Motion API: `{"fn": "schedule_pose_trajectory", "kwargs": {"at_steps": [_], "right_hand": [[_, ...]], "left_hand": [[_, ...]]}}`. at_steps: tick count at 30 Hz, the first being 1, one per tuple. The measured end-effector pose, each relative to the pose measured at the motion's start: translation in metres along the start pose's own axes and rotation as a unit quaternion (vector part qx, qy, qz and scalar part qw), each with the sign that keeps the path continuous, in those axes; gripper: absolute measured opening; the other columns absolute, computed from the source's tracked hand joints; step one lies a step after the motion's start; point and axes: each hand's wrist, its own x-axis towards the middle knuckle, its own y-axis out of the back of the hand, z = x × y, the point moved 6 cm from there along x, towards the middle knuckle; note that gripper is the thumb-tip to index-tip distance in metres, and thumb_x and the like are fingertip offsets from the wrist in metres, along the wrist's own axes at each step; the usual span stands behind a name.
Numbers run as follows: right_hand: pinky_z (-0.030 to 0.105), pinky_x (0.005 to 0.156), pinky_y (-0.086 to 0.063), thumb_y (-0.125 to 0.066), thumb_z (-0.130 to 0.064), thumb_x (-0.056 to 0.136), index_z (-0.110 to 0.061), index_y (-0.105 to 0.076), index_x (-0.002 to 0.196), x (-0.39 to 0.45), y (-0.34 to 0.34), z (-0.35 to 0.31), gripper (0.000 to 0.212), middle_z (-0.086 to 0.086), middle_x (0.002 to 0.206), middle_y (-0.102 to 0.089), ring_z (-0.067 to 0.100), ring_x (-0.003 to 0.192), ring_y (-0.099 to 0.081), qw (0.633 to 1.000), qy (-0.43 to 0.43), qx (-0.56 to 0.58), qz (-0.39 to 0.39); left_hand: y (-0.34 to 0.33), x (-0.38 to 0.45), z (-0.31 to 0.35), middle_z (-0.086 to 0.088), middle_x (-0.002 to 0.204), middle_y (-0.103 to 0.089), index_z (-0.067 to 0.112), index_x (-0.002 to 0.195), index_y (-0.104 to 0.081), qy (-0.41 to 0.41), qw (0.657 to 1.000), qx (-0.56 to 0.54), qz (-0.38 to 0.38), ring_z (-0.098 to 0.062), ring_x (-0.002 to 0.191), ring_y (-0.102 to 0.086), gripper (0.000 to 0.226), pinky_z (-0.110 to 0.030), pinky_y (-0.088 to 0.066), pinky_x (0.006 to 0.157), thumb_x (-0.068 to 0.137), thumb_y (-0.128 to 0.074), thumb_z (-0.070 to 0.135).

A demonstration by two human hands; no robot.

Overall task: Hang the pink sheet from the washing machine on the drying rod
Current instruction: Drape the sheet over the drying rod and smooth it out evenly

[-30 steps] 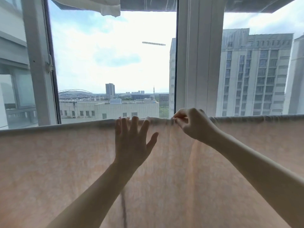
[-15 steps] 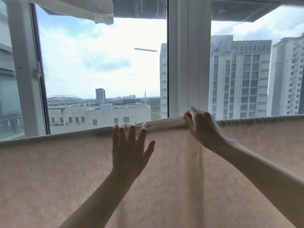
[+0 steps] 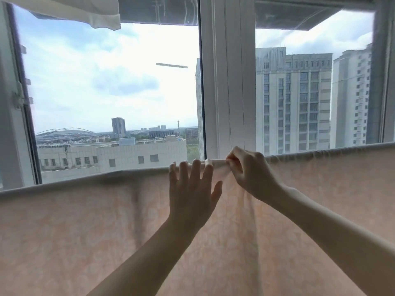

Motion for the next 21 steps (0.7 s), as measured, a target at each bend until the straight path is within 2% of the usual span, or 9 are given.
{"fn": "schedule_pose_trajectory", "kwargs": {"at_steps": [2,4,7,10,12,14,18,21], "right_hand": [[0.017,0.052,-0.049,-0.053,-0.017,0.096,-0.016,-0.056,0.079,0.002,0.003,0.000,0.018,-0.005,0.064,-0.057,0.005,0.053,-0.055,0.999,-0.004,0.029,-0.017],[0.021,0.049,-0.048,-0.047,-0.022,0.100,-0.015,-0.056,0.072,0.014,0.006,0.000,0.029,0.000,0.061,-0.058,0.012,0.051,-0.056,0.996,-0.028,0.063,-0.064],[0.021,0.054,-0.049,-0.048,-0.019,0.099,-0.009,-0.068,0.078,0.042,0.000,0.014,0.031,0.001,0.069,-0.065,0.015,0.057,-0.060,0.976,-0.086,0.103,-0.172],[0.031,0.056,-0.041,-0.051,-0.025,0.098,-0.011,-0.069,0.074,0.058,-0.018,0.029,0.032,-0.007,0.064,-0.060,0.021,0.060,-0.049,0.939,-0.133,0.127,-0.292],[0.025,0.050,-0.039,-0.053,-0.034,0.097,-0.014,-0.062,0.064,0.060,-0.028,0.032,0.040,-0.005,0.055,-0.051,0.015,0.049,-0.045,0.915,-0.155,0.093,-0.360],[0.018,0.043,-0.038,-0.053,-0.040,0.096,-0.013,-0.064,0.068,0.059,-0.031,0.028,0.041,-0.005,0.053,-0.052,0.005,0.039,-0.046,0.895,-0.169,0.055,-0.408],[0.017,0.047,-0.041,-0.055,-0.038,0.095,-0.011,-0.073,0.084,0.062,-0.030,0.021,0.035,-0.002,0.067,-0.062,0.005,0.050,-0.051,0.892,-0.145,0.058,-0.425],[0.019,0.045,-0.039,-0.057,-0.030,0.095,-0.009,-0.071,0.082,0.062,-0.029,0.024,0.029,0.000,0.063,-0.056,0.009,0.050,-0.047,0.917,-0.136,0.128,-0.353]], "left_hand": [[0.000,-0.002,0.000,-0.013,0.117,-0.058,0.014,0.120,-0.057,-0.005,1.000,0.013,0.010,-0.036,0.108,-0.055,0.048,-0.055,-0.038,0.101,0.093,-0.045,0.051],[0.001,-0.003,-0.002,-0.013,0.115,-0.058,0.015,0.122,-0.057,-0.012,1.000,0.024,0.011,-0.036,0.105,-0.054,0.049,-0.055,-0.039,0.098,0.092,-0.045,0.052],[0.000,-0.002,-0.006,-0.012,0.112,-0.056,0.018,0.124,-0.056,-0.009,0.999,0.040,-0.002,-0.035,0.103,-0.053,0.051,-0.055,-0.040,0.095,0.091,-0.044,0.055],[-0.003,-0.003,-0.010,-0.012,0.114,-0.055,0.021,0.129,-0.054,-0.003,0.999,0.045,-0.013,-0.035,0.105,-0.051,0.053,-0.056,-0.040,0.097,0.090,-0.044,0.057],[-0.002,-0.004,-0.012,-0.013,0.114,-0.053,0.022,0.131,-0.053,-0.003,0.999,0.048,-0.013,-0.034,0.105,-0.050,0.055,-0.056,-0.040,0.097,0.091,-0.042,0.058],[0.000,-0.005,-0.013,-0.013,0.114,-0.052,0.024,0.132,-0.052,-0.004,0.999,0.052,-0.013,-0.034,0.105,-0.050,0.055,-0.056,-0.041,0.097,0.091,-0.041,0.059],[0.004,-0.005,-0.016,-0.013,0.114,-0.052,0.025,0.134,-0.049,-0.007,0.998,0.056,-0.019,-0.034,0.103,-0.051,0.056,-0.056,-0.041,0.095,0.091,-0.040,0.059],[0.002,-0.006,-0.017,-0.015,0.116,-0.053,0.026,0.137,-0.048,-0.002,0.998,0.062,-0.031,-0.036,0.106,-0.052,0.057,-0.057,-0.040,0.097,0.091,-0.040,0.059]]}}
